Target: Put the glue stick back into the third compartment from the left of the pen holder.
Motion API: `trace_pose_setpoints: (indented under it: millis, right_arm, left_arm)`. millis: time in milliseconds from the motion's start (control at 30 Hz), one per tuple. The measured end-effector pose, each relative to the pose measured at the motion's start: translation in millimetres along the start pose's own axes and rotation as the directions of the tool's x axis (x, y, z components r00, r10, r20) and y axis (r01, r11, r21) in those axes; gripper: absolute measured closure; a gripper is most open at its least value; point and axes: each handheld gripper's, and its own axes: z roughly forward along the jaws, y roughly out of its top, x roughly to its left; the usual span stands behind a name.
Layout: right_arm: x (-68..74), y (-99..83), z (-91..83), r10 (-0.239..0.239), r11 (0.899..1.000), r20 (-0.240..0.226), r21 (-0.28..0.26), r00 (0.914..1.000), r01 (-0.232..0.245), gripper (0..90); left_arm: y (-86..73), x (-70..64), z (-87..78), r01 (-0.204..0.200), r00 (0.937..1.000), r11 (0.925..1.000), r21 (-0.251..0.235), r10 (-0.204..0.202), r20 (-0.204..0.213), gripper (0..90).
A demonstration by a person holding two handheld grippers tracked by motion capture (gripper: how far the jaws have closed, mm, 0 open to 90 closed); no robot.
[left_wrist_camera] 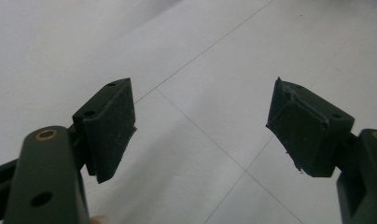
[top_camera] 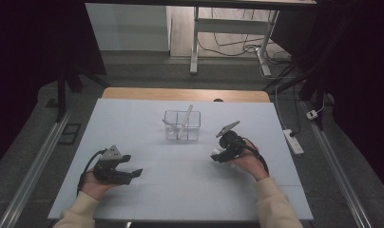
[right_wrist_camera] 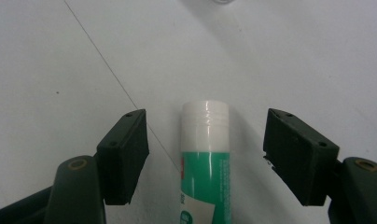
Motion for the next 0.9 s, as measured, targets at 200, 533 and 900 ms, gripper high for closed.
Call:
trace_pose_setpoints:
  millis: [200,533,900]
  right_arm:
    - [-0.3,-1.1,3.4,-0.001,1.000,0.013,0.014,0.9999,0.001,37.5]
    - [0.4,-0.6,3.7,-0.014,1.000,0.011,0.021,0.9998,0.014,58.4]
    - [0.7,-0.4,7.2,-0.021,0.998,0.001,0.051,0.9998,0.021,64.4]
  left_arm:
    - [-0.3,0.2,-0.1,0.000,1.0000,1.0000,0.000,0.000,0.000,23.2]
    - [-0.4,0.1,0.5,-0.002,1.0000,1.0000,0.003,0.002,0.000,23.3]
    - [-0.6,0.1,0.5,-0.004,1.0000,1.0000,0.001,0.004,-0.001,23.3]
